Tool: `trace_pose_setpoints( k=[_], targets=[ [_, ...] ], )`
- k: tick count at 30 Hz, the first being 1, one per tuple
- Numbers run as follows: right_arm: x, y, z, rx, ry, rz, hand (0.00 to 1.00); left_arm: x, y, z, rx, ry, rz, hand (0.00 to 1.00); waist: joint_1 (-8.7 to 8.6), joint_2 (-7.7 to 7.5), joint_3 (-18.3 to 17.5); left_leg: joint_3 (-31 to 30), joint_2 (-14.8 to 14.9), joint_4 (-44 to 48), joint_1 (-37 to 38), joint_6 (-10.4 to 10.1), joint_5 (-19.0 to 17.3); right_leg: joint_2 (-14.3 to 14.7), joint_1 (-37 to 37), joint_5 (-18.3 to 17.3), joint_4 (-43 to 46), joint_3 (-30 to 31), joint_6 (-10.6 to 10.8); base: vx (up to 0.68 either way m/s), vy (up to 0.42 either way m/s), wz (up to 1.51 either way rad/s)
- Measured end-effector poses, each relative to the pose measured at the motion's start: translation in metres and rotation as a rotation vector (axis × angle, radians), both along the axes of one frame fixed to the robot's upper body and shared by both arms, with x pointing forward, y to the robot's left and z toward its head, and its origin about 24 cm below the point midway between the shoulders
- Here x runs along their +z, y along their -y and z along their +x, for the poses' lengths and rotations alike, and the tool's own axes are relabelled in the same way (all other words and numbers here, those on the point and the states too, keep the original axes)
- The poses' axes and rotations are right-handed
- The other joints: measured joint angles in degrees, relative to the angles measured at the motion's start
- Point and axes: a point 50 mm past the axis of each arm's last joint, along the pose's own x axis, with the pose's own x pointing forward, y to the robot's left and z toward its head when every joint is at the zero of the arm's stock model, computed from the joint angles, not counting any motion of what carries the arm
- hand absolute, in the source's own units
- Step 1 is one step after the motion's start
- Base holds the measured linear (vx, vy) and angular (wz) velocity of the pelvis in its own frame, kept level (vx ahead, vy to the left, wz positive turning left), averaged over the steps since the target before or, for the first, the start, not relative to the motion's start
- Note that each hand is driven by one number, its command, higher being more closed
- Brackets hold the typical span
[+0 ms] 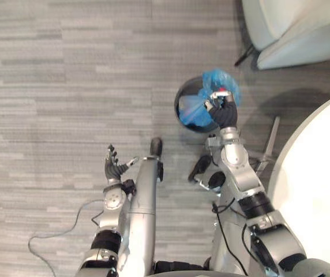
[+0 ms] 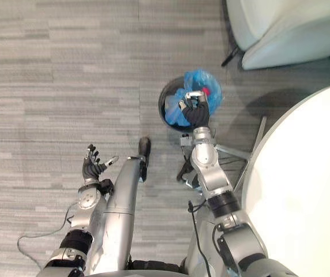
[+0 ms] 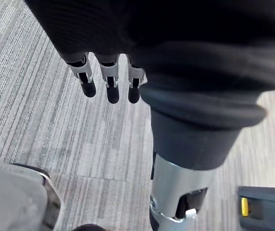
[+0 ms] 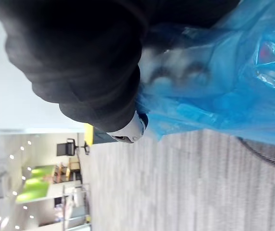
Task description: Gather rubbish on tea table into small bin, then transfer packed bag to large trash can.
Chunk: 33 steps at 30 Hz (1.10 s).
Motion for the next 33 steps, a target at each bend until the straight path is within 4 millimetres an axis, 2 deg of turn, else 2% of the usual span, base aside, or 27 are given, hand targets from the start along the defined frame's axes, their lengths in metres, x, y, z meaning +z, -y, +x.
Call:
trace_pose_setpoints(
  k=[1, 3, 5, 6, 8, 10, 11, 12, 13, 15, 16, 17, 18, 19, 20, 22, 24, 25, 26, 27, 28, 29, 31, 32, 33],
  targets=[
    [-0.002, -0.001, -0.002, 0.006, -0.005, 0.004, 1.0, -0.002, 0.0, -0.002, 0.0, -0.008, -0.001, 0.0, -0.03, -0.08, -0.3, 0.0, 0.0, -0.5, 0.9, 0.0, 0.1, 0.1, 1.0, 0.1, -0.6, -0.2, 0.1, 0.13, -0.045, 0.18],
    [-0.017, -0.011, -0.017, 0.072, -0.044, 0.026, 1.0, -0.018, -0.001, -0.023, -0.01, -0.077, -0.005, 0.0, 0.06, -0.69, -2.8, 0.2, 0.0, -5.0, 8.1, 0.1, 0.5, 1.2, 8.7, 1.0, -6.2, -1.2, 1.3, 0.14, -0.018, 0.08],
    [-0.03, -0.015, -0.025, 0.099, -0.08, 0.024, 1.0, -0.029, -0.001, -0.038, -0.019, -0.131, -0.002, 0.0, 0.05, -0.99, -5.9, 0.5, 0.0, -8.2, 11.5, 0.4, 1.2, 2.0, 12.1, 2.1, -10.0, -1.5, 1.8, 0.16, 0.004, -0.03],
    [-0.039, -0.021, -0.032, 0.142, -0.107, 0.014, 1.0, -0.038, -0.001, -0.049, -0.056, -0.178, 0.014, 0.0, 0.07, -0.95, -8.9, 0.5, 0.2, -11.7, 14.4, 0.3, 2.0, 3.4, 15.2, 3.7, -14.7, -1.6, 2.3, 0.2, 0.014, -0.12],
    [-0.04, -0.025, -0.034, 0.176, -0.109, 0.001, 1.0, -0.043, -0.005, -0.058, -0.077, -0.212, 0.041, 0.0, 0.06, -0.95, -10.2, 1.3, 0.8, -14.6, 17.6, 0.6, 3.0, 5.0, 18.4, 5.9, -19.5, -1.2, 2.4, 0.14, 0.02, -0.32],
    [-0.04, -0.032, -0.034, 0.22, -0.103, -0.016, 1.0, -0.048, -0.012, -0.073, -0.095, -0.254, 0.074, 0.0, 0.18, -1.08, -11.9, 4.0, 1.9, -19.2, 22.2, 0.9, 4.2, 8.0, 22.4, 10.5, -28.2, 1.6, 2.6, 0.13, 0.059, -0.65],
    [-0.04, -0.032, -0.034, 0.22, -0.103, -0.016, 1.0, -0.048, -0.012, -0.073, -0.095, -0.254, 0.074, 0.0, 0.18, -1.08, -11.9, 4.0, 1.9, -19.2, 22.2, 0.9, 4.2, 8.0, 22.4, 10.5, -28.2, 1.6, 2.6, 0.09, 0.06, -0.69],
    [-0.037, -0.033, -0.032, 0.24, -0.086, -0.031, 1.0, -0.044, -0.015, -0.076, -0.107, -0.237, 0.088, 0.0, 0.22, -1.02, -12.1, 5.2, 2.2, -20.6, 23.9, 0.9, 4.6, 9.1, 23.9, 12.8, -31.6, 3.4, 2.7, 0.03, 0.047, -0.54],
    [-0.034, -0.032, -0.03, 0.247, -0.073, -0.043, 1.0, -0.036, -0.017, -0.073, -0.121, -0.201, 0.107, 0.0, -0.06, -0.91, -12.2, 5.2, 2.1, -20.2, 23.9, 0.9, 4.6, 9.2, 23.7, 13.2, -31.7, 4.4, 2.8, 0.01, 0.058, -0.56],
    [-0.035, -0.025, -0.029, 0.238, -0.074, -0.063, 1.0, -0.021, -0.019, -0.063, -0.139, -0.128, 0.129, 0.0, -0.2, -0.39, -12.5, 4.1, 2.0, -20.3, 23.6, 2.2, 5.5, 9.7, 23.6, 14.9, -31.6, 7.2, 5.2, -0.02, 0.053, 0.04],
    [-0.034, -0.021, -0.027, 0.228, -0.072, -0.071, 1.0, -0.008, -0.018, -0.055, -0.158, -0.063, 0.139, 0.0, -0.39, 0.12, -12.4, 2.8, 1.9, -21.3, 24.1, 2.9, 6.3, 9.5, 23.0, 10.4, -23.6, 10.3, 5.3, -0.04, 0.036, 0.85],
    [-0.034, -0.017, -0.027, 0.216, -0.075, -0.063, 1.0, 0.006, -0.015, -0.048, -0.178, 0.003, 0.153, 0.0, -0.97, -0.02, -12.4, 0.4, 0.1, -20.6, 24.5, 3.0, 6.5, 8.0, 23.8, 5.3, -11.6, 12.8, 6.4, -0.03, 0.019, 1.08],
    [-0.033, -0.015, -0.027, 0.209, -0.071, -0.061, 1.0, 0.013, -0.014, -0.045, -0.182, 0.033, 0.158, 0.0, -0.97, -0.03, -12.4, -0.9, -1.0, -20.0, 24.6, 3.0, 6.5, 7.7, 24.5, 3.9, -7.4, 14.0, 7.2, -0.03, -0.024, 1.27],
    [-0.027, -0.016, -0.027, 0.21, -0.044, -0.054, 1.0, 0.026, -0.012, -0.042, -0.184, 0.094, 0.162, 0.0, -0.12, 0.0, -12.4, -1.9, -2.7, -19.2, 24.8, 3.0, 6.5, 7.5, 26.3, 2.2, -1.7, 16.8, 7.6, -0.13, -0.093, 0.91],
    [-0.017, -0.018, -0.028, 0.22, -0.002, -0.048, 1.0, 0.038, -0.01, -0.041, -0.179, 0.155, 0.164, 0.0, 0.92, 0.26, -12.3, -2.6, -3.7, -18.5, 24.3, 2.6, 6.8, 7.6, 28.5, -0.1, -1.9, 18.7, 7.3, -0.19, -0.11, 0.75],
    [-0.001, -0.021, -0.026, 0.231, 0.061, -0.047, 1.0, 0.047, -0.007, -0.045, -0.185, 0.208, 0.163, 0.0, 2.14, 1.35, -12.9, -3.4, -4.0, -18.0, 22.0, 2.1, 7.9, 7.9, 30.0, -4.3, -6.2, 18.5, 6.3, -0.24, -0.09, 0.35],
    [0.017, -0.015, -0.024, 0.232, 0.136, -0.073, 1.0, 0.051, 0.004, -0.051, -0.223, 0.234, 0.131, 0.0, 2.73, 2.99, -14.6, -5.0, -4.2, -22.3, 19.6, 1.1, 12.1, 9.0, 30.4, -8.5, -14.5, 15.6, 4.2, -0.33, -0.123, 0.34],
    [0.023, -0.012, -0.022, 0.228, 0.162, -0.093, 1.0, 0.05, 0.011, -0.052, -0.235, 0.235, 0.103, 0.0, 2.5, 4.92, -14.6, -5.7, -3.9, -25.5, 19.4, 0.1, 14.0, 9.8, 30.2, -8.7, -16.0, 14.8, 3.5, -0.37, -0.108, 0.66],
    [0.025, -0.005, -0.018, 0.21, 0.166, -0.134, 1.0, 0.051, 0.022, -0.054, -0.279, 0.243, 0.069, 0.0, 1.21, 6.92, -14.6, -6.1, -2.6, -29.8, 19.9, -0.4, 14.1, 10.9, 29.6, -7.4, -16.3, 12.2, 2.5, -0.44, -0.117, 0.82],
    [0.025, 0.0, -0.015, 0.205, 0.157, -0.163, 1.0, 0.056, 0.028, -0.055, -0.323, 0.266, 0.063, 0.0, 0.29, 6.99, -14.7, -4.1, -1.8, -32.2, 20.4, -2.3, 11.6, 10.1, 29.0, -5.8, -17.3, 10.5, 1.0, -0.37, -0.088, 0.77],
    [0.027, 0.002, -0.013, 0.204, 0.158, -0.17, 1.0, 0.061, 0.03, -0.053, -0.338, 0.288, 0.067, 0.0, 0.25, 6.63, -14.6, -2.7, -1.6, -30.8, 19.8, -1.6, 11.5, 9.7, 28.6, -5.1, -17.7, 9.8, 0.5, -0.35, -0.129, 0.53],
    [0.03, 0.002, -0.01, 0.206, 0.166, -0.178, 1.0, 0.071, 0.03, -0.046, -0.362, 0.336, 0.087, 0.0, -0.04, 6.21, -14.6, -0.7, -1.4, -25.4, 19.0, -1.4, 11.5, 8.8, 28.2, -3.5, -18.8, 9.1, 0.0, -0.22, -0.094, 0.44],
    [0.034, -0.005, -0.01, 0.243, 0.18, -0.187, 1.0, 0.082, 0.026, -0.036, -0.395, 0.385, 0.132, 0.0, -1.42, 6.68, -15.1, 1.0, -0.6, -17.0, 20.8, 0.3, 9.5, 8.5, 28.2, -1.0, -21.4, 8.1, -0.4, -0.22, -0.062, 0.31],
    [0.036, -0.011, -0.011, 0.28, 0.193, -0.203, 1.0, 0.088, 0.024, -0.029, -0.407, 0.413, 0.157, 0.0, -1.77, 7.05, -15.5, 1.6, 0.6, -14.4, 23.7, 0.5, 5.9, 8.7, 28.2, 0.3, -22.7, 8.0, -0.5, -0.14, 0.015, 0.09],
    [0.038, -0.014, -0.01, 0.294, 0.2, -0.204, 1.0, 0.091, 0.024, -0.025, -0.415, 0.43, 0.168, 0.0, -2.21, 7.17, -15.6, 1.7, 1.0, -14.3, 25.3, 0.3, 4.0, 8.7, 28.3, 1.0, -23.5, 7.6, -0.5, -0.18, 0.064, 0.25]
  ],
)
